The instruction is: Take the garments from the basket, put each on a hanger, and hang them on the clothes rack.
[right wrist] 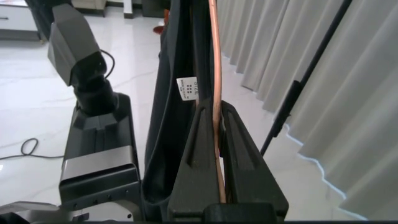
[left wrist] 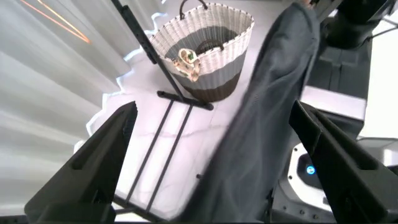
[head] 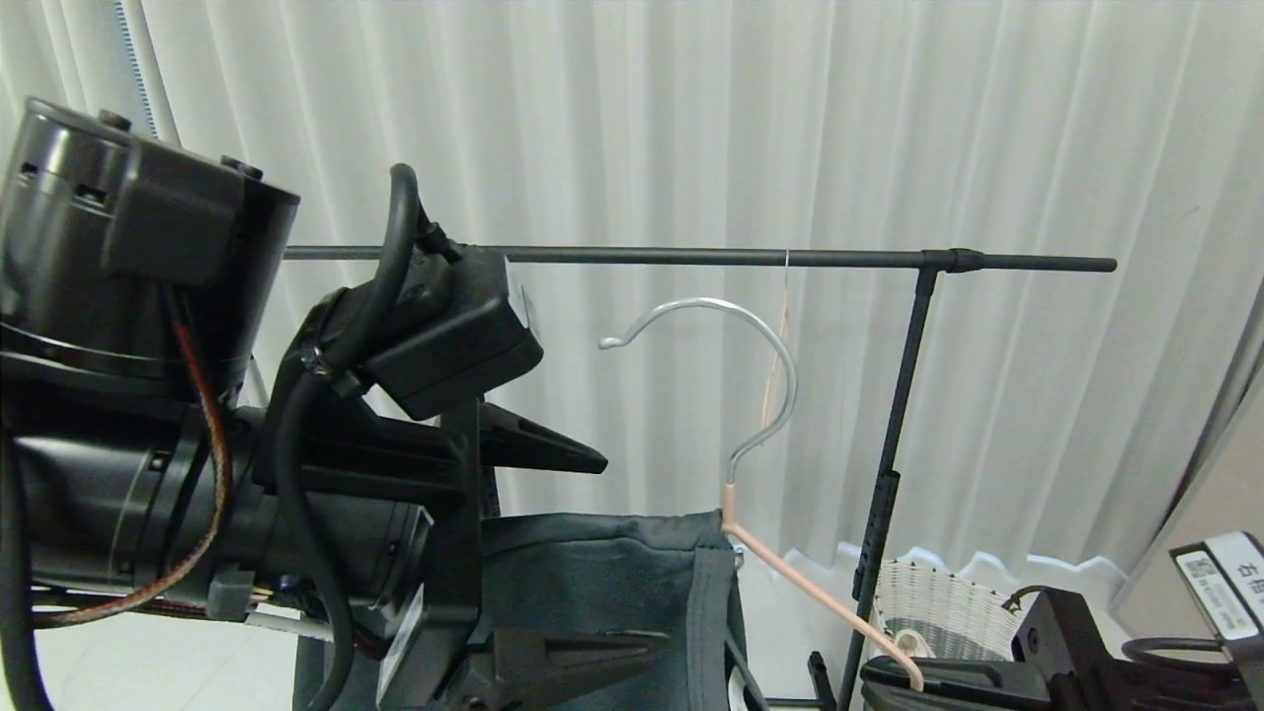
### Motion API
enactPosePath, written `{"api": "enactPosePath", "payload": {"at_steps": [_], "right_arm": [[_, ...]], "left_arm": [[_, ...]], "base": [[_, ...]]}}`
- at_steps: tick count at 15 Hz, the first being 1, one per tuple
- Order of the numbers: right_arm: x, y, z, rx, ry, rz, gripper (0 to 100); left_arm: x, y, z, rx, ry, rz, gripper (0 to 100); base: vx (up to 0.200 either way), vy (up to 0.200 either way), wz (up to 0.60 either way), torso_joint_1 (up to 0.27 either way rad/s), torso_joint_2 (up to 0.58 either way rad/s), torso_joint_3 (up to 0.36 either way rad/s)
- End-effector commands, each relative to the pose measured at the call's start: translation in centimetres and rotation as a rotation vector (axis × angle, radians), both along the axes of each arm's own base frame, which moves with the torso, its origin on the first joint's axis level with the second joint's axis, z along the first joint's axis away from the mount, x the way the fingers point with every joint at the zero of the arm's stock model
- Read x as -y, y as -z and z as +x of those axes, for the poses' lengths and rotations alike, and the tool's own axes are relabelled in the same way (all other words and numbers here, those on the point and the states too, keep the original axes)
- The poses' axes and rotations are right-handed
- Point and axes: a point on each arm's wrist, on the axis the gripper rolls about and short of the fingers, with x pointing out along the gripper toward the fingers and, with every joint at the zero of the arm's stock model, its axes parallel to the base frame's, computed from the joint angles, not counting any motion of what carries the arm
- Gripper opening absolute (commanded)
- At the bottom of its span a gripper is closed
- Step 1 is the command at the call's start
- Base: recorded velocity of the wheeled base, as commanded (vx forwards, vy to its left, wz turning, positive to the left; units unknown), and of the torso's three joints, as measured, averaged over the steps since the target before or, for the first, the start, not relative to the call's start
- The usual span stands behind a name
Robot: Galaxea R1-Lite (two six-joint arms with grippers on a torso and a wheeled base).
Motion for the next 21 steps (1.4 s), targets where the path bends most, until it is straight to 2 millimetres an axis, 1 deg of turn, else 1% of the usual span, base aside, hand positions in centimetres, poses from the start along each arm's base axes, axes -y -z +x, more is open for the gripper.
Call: {"api": "enactPosePath", "payload": {"at_steps": [1,3,4,14,15,18,21], "right_arm": [[-0.2,0.0,-0.2,-0.001,-0.016,0.0,0],[-0.3,0.0,-0.4,0.0,-0.027,0.001,0],[-0.2,0.0,-0.4,-0.001,-0.027,0.0,0],[-0.2,0.0,-0.4,0.002,-0.022,0.0,0],[-0.2,-0.1,-0.4,0.003,-0.018,0.002,100],[0.3,0.2,0.3,0.025,0.036,-0.015,100],[0.6,0.4,1.0,0.017,0.075,-0.028,100]], "left_arm": [[0.1,0.5,0.2,0.001,0.011,0.018,100],[0.0,1.6,0.0,0.017,0.041,0.059,100],[-0.1,1.8,-0.1,0.017,0.046,0.065,0],[-0.3,2.0,-0.2,0.008,0.032,0.068,0],[-0.4,2.0,-0.1,0.007,0.029,0.068,0],[-1.2,2.0,0.6,0.027,-0.064,0.097,0],[-1.8,2.5,1.0,0.05,-0.167,0.145,0]], "base": [[0.0,0.0,0.0,0.0,0.0,0.0],[0.0,0.0,0.0,0.0,0.0,0.0],[0.0,0.0,0.0,0.0,0.0,0.0],[0.0,0.0,0.0,0.0,0.0,0.0],[0.0,0.0,0.0,0.0,0.0,0.0],[0.0,0.0,0.0,0.0,0.0,0.0],[0.0,0.0,0.0,0.0,0.0,0.0]]}}
